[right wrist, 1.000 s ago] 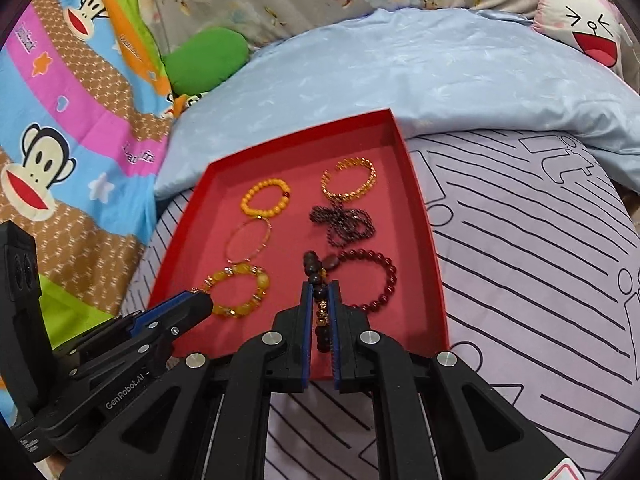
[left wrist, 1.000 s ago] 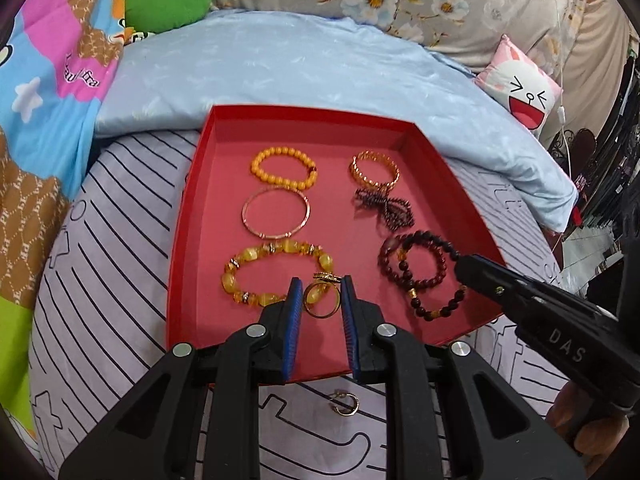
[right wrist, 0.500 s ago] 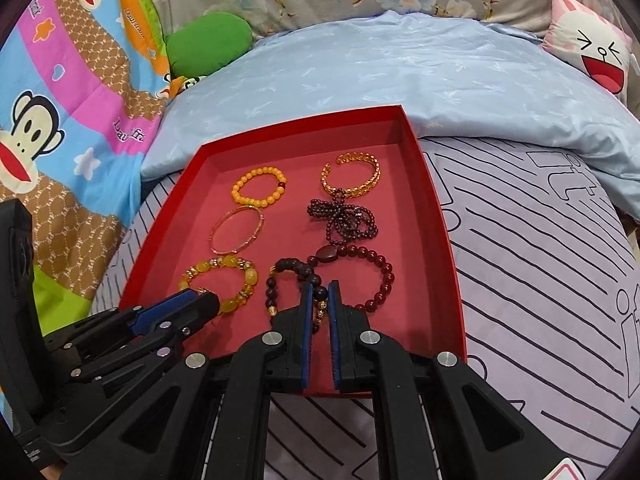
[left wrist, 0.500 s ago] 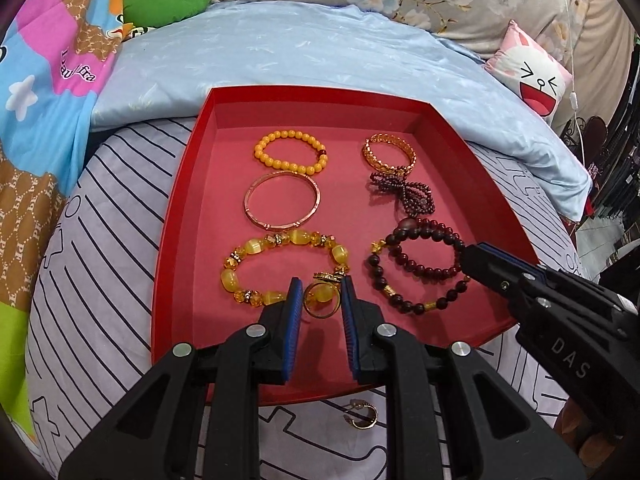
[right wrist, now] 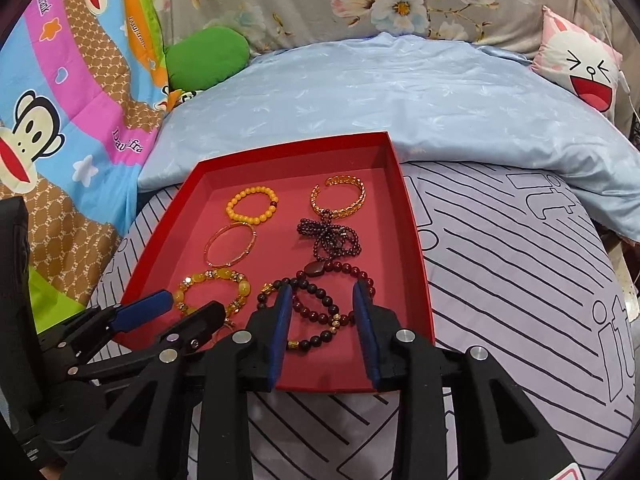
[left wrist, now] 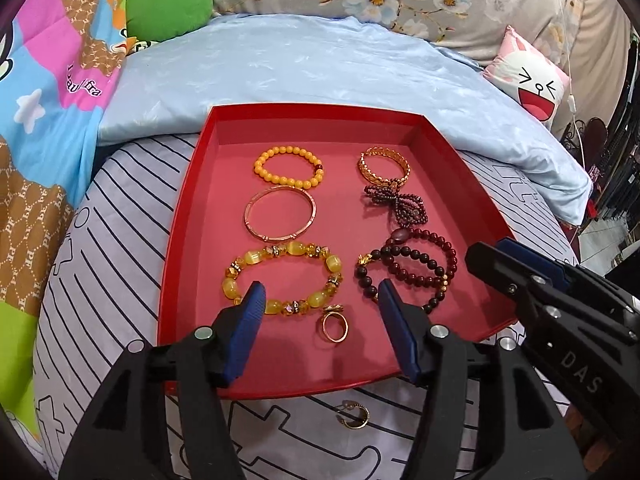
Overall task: Organize jewelry
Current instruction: 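Move both tools back to the remaining gold rings and hoop earring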
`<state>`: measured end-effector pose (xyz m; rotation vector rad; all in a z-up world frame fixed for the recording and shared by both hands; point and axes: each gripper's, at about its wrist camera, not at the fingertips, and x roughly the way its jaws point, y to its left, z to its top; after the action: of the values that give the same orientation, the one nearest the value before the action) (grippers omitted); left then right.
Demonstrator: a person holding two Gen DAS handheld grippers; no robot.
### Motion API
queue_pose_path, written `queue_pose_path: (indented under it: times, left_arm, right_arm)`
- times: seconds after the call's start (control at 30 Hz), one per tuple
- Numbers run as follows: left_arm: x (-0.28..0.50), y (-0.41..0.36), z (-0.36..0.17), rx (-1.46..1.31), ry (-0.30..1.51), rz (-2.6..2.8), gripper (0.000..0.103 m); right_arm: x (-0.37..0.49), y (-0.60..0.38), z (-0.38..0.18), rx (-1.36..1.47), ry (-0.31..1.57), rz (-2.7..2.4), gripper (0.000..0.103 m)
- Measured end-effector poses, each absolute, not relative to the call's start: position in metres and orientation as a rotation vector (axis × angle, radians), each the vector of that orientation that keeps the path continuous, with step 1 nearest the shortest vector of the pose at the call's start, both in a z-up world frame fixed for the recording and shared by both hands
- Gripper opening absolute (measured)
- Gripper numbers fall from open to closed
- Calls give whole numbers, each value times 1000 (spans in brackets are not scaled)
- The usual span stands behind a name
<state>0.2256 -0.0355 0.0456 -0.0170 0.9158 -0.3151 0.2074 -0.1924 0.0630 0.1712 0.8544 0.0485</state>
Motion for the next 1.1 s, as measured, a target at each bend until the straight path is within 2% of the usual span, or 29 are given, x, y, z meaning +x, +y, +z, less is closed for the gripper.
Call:
queue_pose_path:
  times: [1.1]
  left_arm:
    - [165,-22,83,-14,855,-319,55]
  right_arm:
    - [141,-181,96,160,806,79,32]
